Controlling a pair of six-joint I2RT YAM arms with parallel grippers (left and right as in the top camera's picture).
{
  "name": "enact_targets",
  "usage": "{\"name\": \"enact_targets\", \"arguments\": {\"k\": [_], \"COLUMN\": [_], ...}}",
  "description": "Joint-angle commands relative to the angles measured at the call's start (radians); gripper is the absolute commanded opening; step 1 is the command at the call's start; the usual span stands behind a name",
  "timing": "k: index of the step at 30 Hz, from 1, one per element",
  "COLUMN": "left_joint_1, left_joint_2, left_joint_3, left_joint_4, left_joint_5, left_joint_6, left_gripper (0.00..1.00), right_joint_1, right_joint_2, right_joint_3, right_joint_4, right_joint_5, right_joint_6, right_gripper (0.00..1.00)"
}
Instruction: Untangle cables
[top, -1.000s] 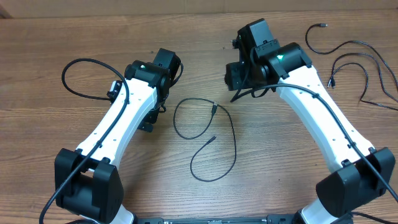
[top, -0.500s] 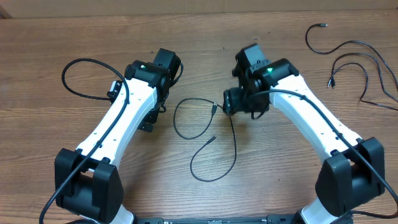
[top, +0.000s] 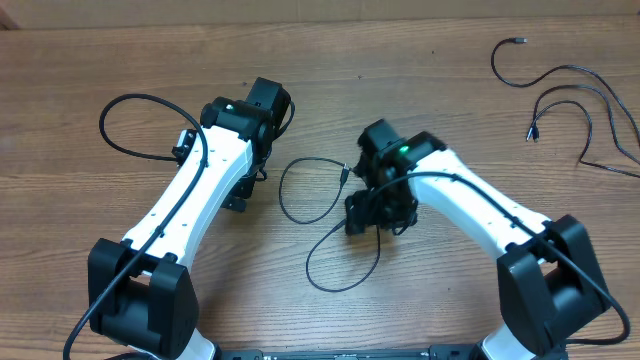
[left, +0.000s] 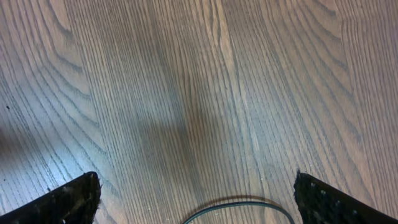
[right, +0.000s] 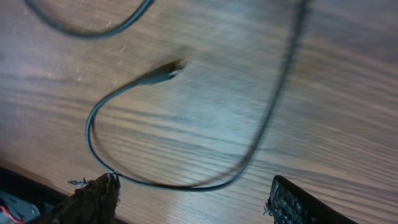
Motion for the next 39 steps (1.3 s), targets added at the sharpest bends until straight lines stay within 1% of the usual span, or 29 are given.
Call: {"name": "enact_targets", "arguments": {"k": [1,3,6,11,15,21,29,31,34,35,36,38,39], "left_joint_1": [0.0,0.0,0.0,0.0,0.0,0.0,0.0,0.0,0.0,0.0,0.0,0.0,0.0], "left_joint_2": [0.002,0.002,0.002,0.002,0.002,0.002,0.002,0.002,0.002,0.002,0.002,0.002,0.002], "left_joint_3": [0.011,0.011,0.011,0.011,0.011,0.011,0.011,0.011,0.011,0.011,0.011,0.011,0.011], "left_joint_4": [-0.003,-0.003,-0.003,-0.003,-0.003,-0.003,-0.003,-0.003,-0.003,-0.003,-0.003,-0.003,-0.003], "left_joint_5": [-0.024,-0.024,-0.024,-0.024,-0.024,-0.024,-0.024,-0.024,-0.024,-0.024,-0.024,-0.024,-0.024], "left_joint_6": [0.015,0.015,0.015,0.015,0.015,0.015,0.015,0.015,0.015,0.015,0.015,0.015,0.015], "left_gripper": [1.0,1.0,1.0,1.0,1.0,1.0,1.0,1.0,1.0,0.99,1.0,1.0,1.0], "right_joint_1": [0.045,0.054,0.055,0.059,0.06,0.065,0.116,0.142,0.164,0.17,0.174,0.175,0.175], "right_joint_2": [0.0,0.0,0.0,0.0,0.0,0.0,0.0,0.0,0.0,0.0,0.0,0.0,0.0], "right_joint_3": [-0.037,-0.043,-0.044,-0.056,-0.124,-0.243,-0.286,-0.288,-0.306,-0.32,-0.333,-0.346,-0.349], "right_joint_4": [0.01,-0.002,-0.014,0.0,0.058,0.126,0.168,0.192,0.232,0.248,0.261,0.266,0.266], "right_joint_5": [0.117,0.175,0.187,0.187,0.183,0.167,0.169,0.178,0.18,0.184,0.183,0.184,0.183], "right_joint_6": [0.075,0.134,0.206,0.224,0.232,0.284,0.371,0.407,0.428,0.447,0.449,0.46,0.46], "right_gripper": [0.76,0.76,0.76,0.76,0.76,0.73,0.71,0.6,0.46,0.39,0.36,0.34,0.31]}}
